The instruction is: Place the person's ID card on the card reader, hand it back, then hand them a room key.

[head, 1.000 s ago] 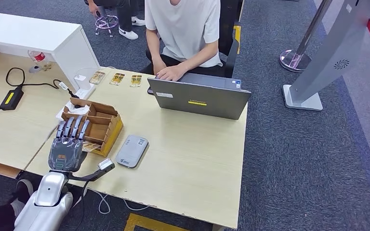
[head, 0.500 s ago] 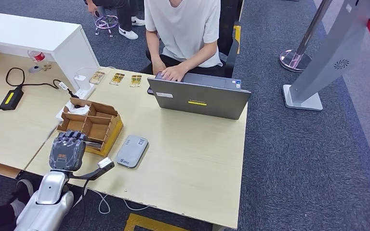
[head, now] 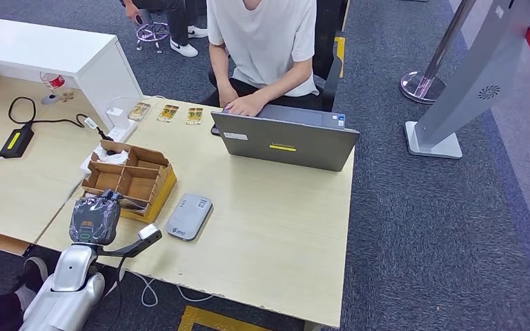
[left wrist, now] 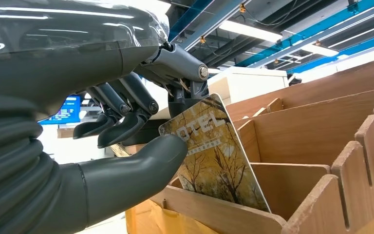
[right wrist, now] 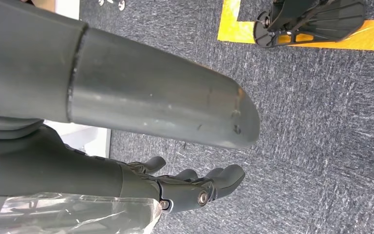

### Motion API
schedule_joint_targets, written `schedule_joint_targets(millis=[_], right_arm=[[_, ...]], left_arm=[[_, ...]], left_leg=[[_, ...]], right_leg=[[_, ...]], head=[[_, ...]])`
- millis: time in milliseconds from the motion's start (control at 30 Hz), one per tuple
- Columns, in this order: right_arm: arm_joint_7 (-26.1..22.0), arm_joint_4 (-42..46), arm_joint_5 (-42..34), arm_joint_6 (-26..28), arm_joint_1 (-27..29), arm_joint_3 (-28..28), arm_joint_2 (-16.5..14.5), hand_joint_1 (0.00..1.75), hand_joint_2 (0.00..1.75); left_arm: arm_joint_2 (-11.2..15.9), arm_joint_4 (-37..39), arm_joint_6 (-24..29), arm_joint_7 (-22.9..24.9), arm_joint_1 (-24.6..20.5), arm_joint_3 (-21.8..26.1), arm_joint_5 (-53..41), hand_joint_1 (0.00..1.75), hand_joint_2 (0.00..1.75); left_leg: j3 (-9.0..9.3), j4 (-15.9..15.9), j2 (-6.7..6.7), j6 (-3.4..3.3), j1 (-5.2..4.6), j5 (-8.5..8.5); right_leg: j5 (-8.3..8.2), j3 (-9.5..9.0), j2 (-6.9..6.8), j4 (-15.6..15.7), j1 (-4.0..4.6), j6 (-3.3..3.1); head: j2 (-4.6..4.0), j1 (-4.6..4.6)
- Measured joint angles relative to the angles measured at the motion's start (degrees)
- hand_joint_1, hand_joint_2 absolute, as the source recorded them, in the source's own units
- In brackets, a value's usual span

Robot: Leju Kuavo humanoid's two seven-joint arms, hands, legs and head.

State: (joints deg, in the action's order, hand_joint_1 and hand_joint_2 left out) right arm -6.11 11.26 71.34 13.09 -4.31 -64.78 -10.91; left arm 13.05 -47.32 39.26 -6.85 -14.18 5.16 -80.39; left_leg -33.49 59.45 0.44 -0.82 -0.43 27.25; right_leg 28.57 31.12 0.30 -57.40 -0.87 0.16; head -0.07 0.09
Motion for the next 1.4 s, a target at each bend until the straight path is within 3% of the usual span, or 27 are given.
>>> schedule_joint_targets(millis=[333, 733, 833, 933, 1200, 1400], right_arm=[[-0.03, 0.0, -0.23, 0.03, 0.0, 0.0, 0.0, 0.0, 0.0], [-0.25, 0.01, -0.27, 0.03, -0.01, -0.02, 0.0, 0.0, 0.0], [-0.23, 0.01, 0.42, -0.05, -0.03, 0.01, 0.0, 0.0, 0.0], [-0.23, 0.01, 1.27, -0.25, -0.08, 0.23, 0.01, 0.0, 0.0], [0.18, 0.0, 2.17, -0.43, -0.29, 0.86, 0.02, 0.0, 0.0], [0.61, 0.0, 2.52, -1.07, -0.32, 1.03, 0.02, 0.0, 0.0]], left_arm=[[-0.84, -3.6, 0.02, -2.97, 0.52, 0.7, 1.98, 1.75, 1.75], [-1.91, -23.36, -2.03, -1.23, -0.54, -2.07, 9.44, 1.75, 1.75], [-1.59, -25.25, -3.02, 0.6, -4.47, -3.29, 7.61, 1.75, 1.75], [-0.4, -23.34, -3.68, 2.9, -11.45, -4.3, 4.48, 1.75, 1.75], [2.86, -5.28, -6.25, 10.38, -30.55, -6.89, -4.64, 1.75, 1.75], [3.42, 4.78, -6.44, 12.41, -36.08, -7.86, -5.61, 1.75, 1.75]], left_leg=[[-0.01, 0.01, 0.0, 0.0, 0.0, -0.01], [-0.02, 0.05, -0.02, 0.0, 0.0, -0.05], [-0.03, 0.05, -0.04, -0.02, 0.02, -0.12], [-0.13, 0.04, -0.06, 0.03, 0.05, -0.26], [-0.22, 0.03, 0.05, 0.1, 0.08, -0.46], [-0.27, 0.03, 0.08, 0.11, 0.07, -0.47]], right_leg=[[0.0, 0.02, 0.0, 0.0, 0.0, 0.0], [-0.06, 0.15, -0.02, 0.0, 0.0, 0.04], [-0.12, 0.14, -0.04, 0.0, 0.01, 0.01], [-0.25, 0.16, -0.06, -0.01, 0.05, -0.07], [-0.47, 0.31, 0.03, -0.06, 0.08, -0.12], [-0.49, 0.34, 0.06, -0.07, 0.08, -0.15]], head=[[0.0, 0.01], [0.0, 0.01], [0.0, 0.0], [0.0, 0.01], [0.0, -0.01], [0.0, 0.02]])
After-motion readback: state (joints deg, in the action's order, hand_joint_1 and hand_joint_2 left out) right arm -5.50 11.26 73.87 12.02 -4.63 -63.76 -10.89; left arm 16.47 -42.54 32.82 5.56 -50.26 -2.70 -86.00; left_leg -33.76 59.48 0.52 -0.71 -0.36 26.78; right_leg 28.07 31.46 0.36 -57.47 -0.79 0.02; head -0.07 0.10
